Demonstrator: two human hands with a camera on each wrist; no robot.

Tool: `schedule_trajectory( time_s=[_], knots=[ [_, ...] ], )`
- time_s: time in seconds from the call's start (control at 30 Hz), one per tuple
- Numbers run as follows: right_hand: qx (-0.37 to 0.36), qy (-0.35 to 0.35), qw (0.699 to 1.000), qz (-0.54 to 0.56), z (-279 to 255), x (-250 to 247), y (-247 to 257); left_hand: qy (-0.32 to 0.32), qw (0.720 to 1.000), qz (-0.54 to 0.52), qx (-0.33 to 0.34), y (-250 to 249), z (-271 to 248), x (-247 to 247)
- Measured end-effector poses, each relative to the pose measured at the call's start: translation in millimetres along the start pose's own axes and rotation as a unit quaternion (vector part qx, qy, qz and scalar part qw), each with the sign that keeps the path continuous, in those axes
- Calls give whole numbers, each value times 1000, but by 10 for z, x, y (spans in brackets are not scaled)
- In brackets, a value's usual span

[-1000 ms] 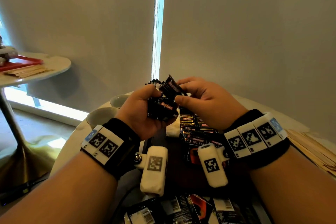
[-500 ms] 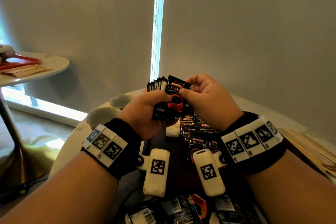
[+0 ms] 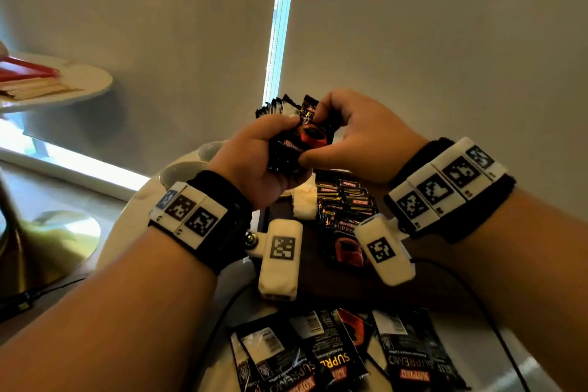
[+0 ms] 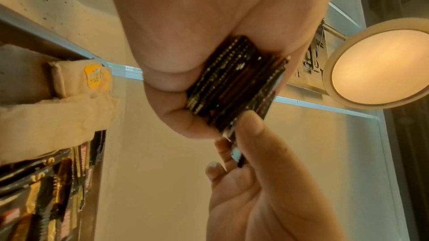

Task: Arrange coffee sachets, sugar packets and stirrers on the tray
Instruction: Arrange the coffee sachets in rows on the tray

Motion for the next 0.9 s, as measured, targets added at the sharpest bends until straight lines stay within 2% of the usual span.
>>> schedule_trajectory(
  time_s=[0.1, 0.17, 0.23, 0.33, 0.4, 0.5, 0.67, 0.9],
  knots=[
    [19, -33, 999, -10, 46, -84, -91, -56, 996, -61, 25, -73, 10, -85],
    [63, -27, 997, -26, 79, -80, -236, -87, 990, -95, 49, -147, 7, -149],
    [100, 63, 987, -106, 100, 72, -348, -97, 987, -105, 75, -214, -11, -176],
    [70, 201, 941, -263, 107, 365, -345, -102, 985, -98, 98, -241, -32, -180],
    [44, 233, 923, -302, 143, 525, -295, -98, 985, -99, 101, -241, -36, -174],
    [14, 240, 907, -347, 245, 729, -269, -100, 985, -98, 104, -248, -35, -193],
    [14, 291, 875, -385, 306, 1003, -319, -98, 985, -106, 96, -229, -3, -242],
    [16, 329, 877, -350, 286, 1207, -337, -88, 986, -114, 82, -193, 27, -238]
  ],
)
Point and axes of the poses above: each hand's wrist, its own z-axis towards the middle knuckle, its own x-axis out of the palm, y = z × x, the point moved 7 cm from there along z, towards the middle knuckle, and after that the axes turned 3 degrees about -y, right-handed, at the moved point
